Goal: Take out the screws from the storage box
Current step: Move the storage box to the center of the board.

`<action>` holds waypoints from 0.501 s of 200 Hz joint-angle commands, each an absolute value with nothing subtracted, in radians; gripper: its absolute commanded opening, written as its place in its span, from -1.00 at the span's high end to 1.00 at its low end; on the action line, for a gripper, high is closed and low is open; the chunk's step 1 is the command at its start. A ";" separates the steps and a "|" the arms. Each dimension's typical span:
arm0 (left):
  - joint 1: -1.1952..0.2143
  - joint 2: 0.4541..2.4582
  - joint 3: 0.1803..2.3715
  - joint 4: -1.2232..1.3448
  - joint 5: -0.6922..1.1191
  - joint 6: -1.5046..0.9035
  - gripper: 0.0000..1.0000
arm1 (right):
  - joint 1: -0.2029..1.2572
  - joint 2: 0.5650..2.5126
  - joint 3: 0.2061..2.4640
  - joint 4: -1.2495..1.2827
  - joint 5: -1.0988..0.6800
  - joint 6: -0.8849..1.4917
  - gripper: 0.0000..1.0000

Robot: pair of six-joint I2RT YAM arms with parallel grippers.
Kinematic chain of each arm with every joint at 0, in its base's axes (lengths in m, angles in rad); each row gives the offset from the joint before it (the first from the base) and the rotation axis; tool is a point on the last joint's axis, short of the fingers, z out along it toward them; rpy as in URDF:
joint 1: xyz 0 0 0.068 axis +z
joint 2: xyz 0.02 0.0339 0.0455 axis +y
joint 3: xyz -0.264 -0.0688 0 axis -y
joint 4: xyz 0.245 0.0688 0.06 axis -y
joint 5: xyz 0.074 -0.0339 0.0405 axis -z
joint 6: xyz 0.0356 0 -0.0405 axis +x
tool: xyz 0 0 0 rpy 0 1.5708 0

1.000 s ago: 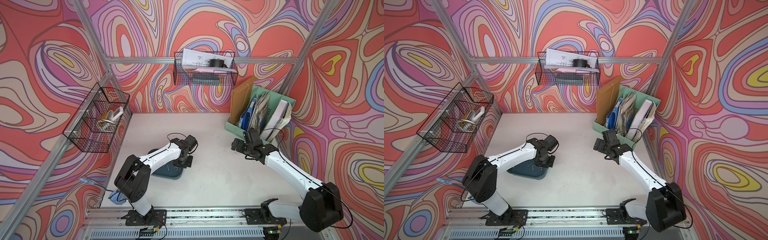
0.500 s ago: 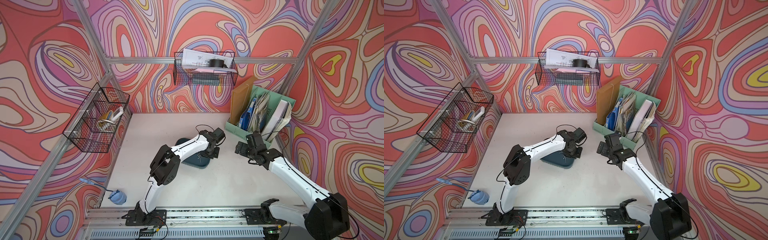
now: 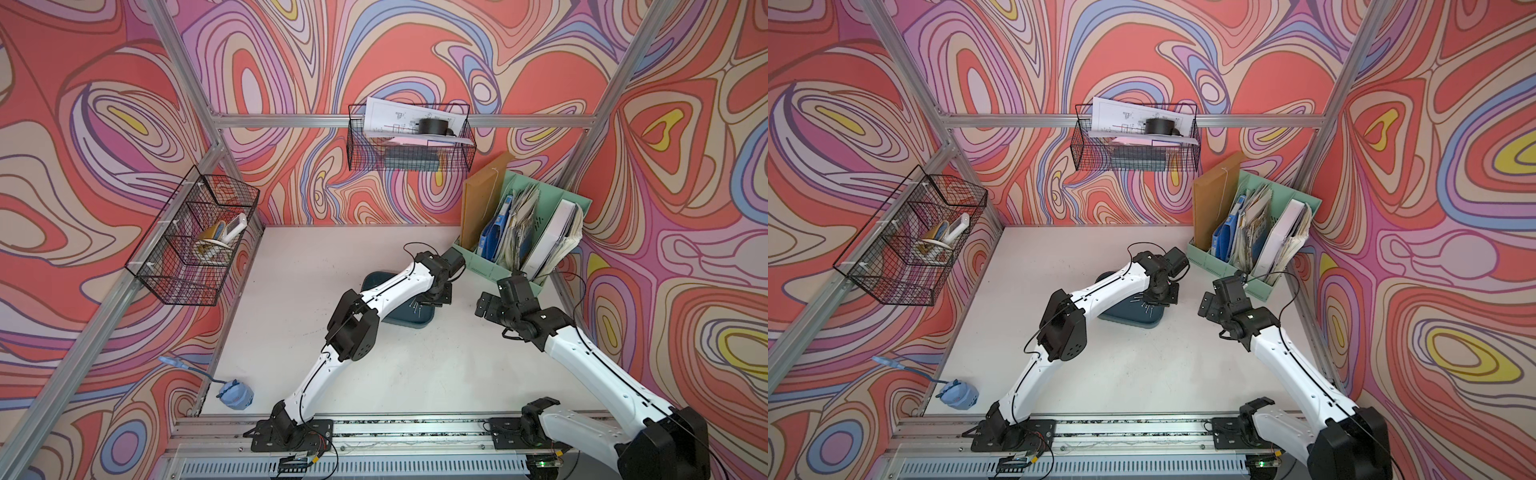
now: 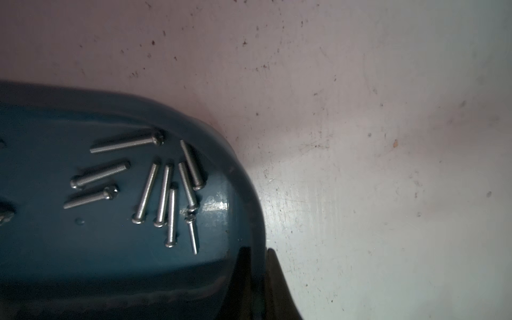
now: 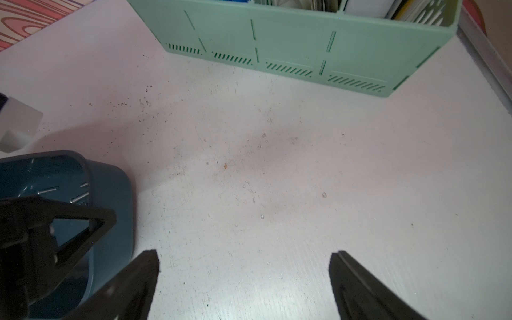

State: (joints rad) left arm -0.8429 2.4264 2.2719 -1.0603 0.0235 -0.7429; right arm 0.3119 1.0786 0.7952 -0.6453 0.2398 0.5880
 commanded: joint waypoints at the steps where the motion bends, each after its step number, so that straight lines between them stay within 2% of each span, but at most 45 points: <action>1: -0.849 2.482 2.323 -1.040 0.065 -0.803 1.00 | 0.311 1.065 0.782 -0.658 0.239 0.577 -0.96; 6: -0.848 2.490 2.336 -1.041 0.072 -0.808 0.99 | 0.311 1.065 0.782 -0.658 0.236 0.575 -0.96; 13: -0.847 2.498 2.354 -1.033 0.092 -0.807 0.88 | 0.311 1.066 0.782 -0.658 0.228 0.573 -0.96; 30: -0.844 2.508 2.390 -1.011 0.144 -0.809 0.47 | 0.311 1.065 0.781 -0.652 0.209 0.567 -0.96; 46: -0.840 2.491 2.414 -0.991 0.177 -0.795 0.22 | 0.310 1.063 0.786 -0.649 0.190 0.553 -0.96; 62: -0.835 2.454 2.427 -0.982 0.187 -0.774 -0.16 | 0.311 1.060 0.800 -0.648 0.168 0.535 -0.96; 100: -0.789 2.299 2.369 -0.990 0.135 -0.702 -0.35 | 0.311 1.034 0.843 -0.622 0.079 0.468 -0.91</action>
